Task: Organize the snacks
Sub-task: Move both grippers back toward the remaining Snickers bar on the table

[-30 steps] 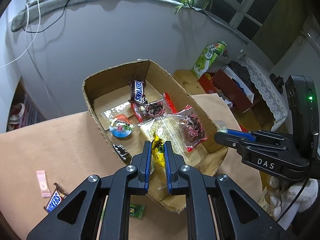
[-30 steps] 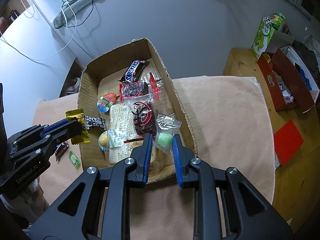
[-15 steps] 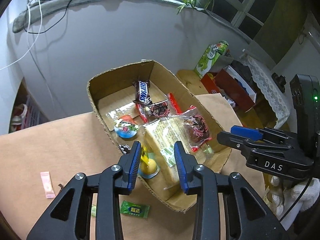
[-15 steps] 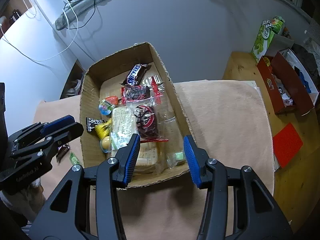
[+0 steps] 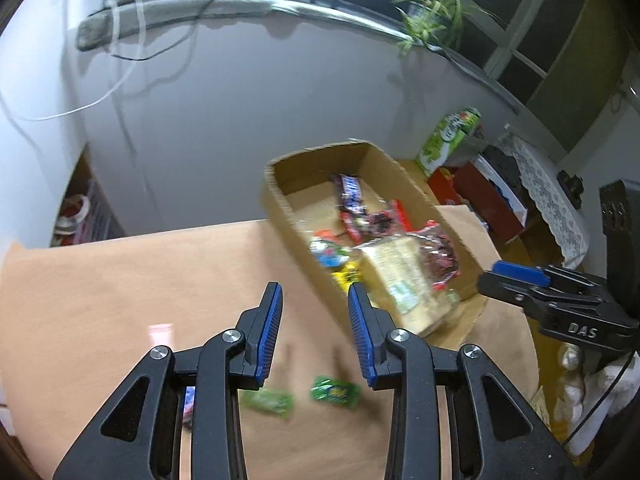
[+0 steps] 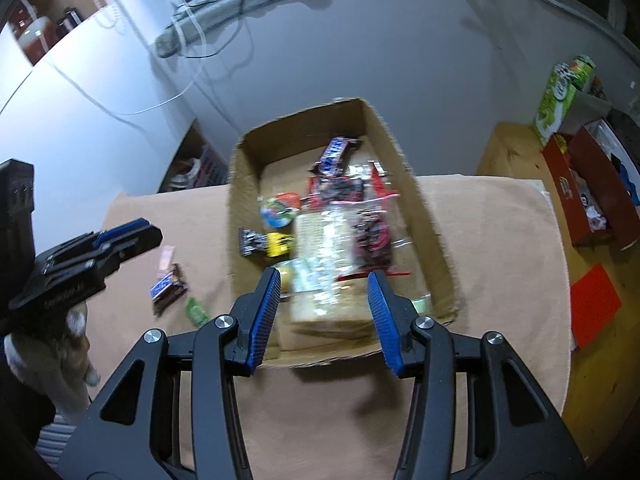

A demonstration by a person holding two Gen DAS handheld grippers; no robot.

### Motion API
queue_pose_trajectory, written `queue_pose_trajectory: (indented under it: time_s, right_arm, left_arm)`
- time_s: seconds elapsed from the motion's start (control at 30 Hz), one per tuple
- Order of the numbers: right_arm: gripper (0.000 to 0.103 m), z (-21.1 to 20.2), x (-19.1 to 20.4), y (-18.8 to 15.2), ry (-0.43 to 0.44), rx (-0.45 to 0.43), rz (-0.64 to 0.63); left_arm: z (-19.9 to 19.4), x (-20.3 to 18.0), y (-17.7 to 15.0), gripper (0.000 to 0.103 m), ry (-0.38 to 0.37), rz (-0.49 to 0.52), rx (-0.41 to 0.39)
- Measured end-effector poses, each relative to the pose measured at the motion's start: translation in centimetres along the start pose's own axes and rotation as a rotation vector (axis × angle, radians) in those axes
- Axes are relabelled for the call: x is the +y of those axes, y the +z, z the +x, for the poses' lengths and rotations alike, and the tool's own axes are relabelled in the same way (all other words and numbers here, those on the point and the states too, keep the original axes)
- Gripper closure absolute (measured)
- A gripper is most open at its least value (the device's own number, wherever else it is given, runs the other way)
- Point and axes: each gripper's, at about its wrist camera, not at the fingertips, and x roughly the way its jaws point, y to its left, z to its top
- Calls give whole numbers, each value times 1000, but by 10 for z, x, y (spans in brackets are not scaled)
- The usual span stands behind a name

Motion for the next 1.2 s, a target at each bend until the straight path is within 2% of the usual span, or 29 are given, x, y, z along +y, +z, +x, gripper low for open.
queue_pose_trajectory:
  time_s: [0.3,0.53,0.6,0.67,0.7,0.97,1.2]
  right_arm:
    - [56,-2,48,-16,112,1,-102]
    - [55,11,89,-27,179,45,-221]
    - [52,17,99,-31,183,59,-255]
    - [45,25,107,-35,194,77,-272]
    - [45,30,111,-37,195,88,-279]
    - [45,70,133,-52,172,153,-325]
    - [45,105,143,-56,148,209,-354]
  left_arm:
    - [-24,56,-18,71,78,-73,-10]
    - [-27,77,-35,71,107,-100,12]
    - [-26,79,-38,71,107,-99,20]
    - [-24,82,-39,71,83,-100,36]
    - [-22,83,-41,68,62,-99,47]
    - [0,72,-53,66,81,44,119]
    - [14,75,-57,66,77,76,143]
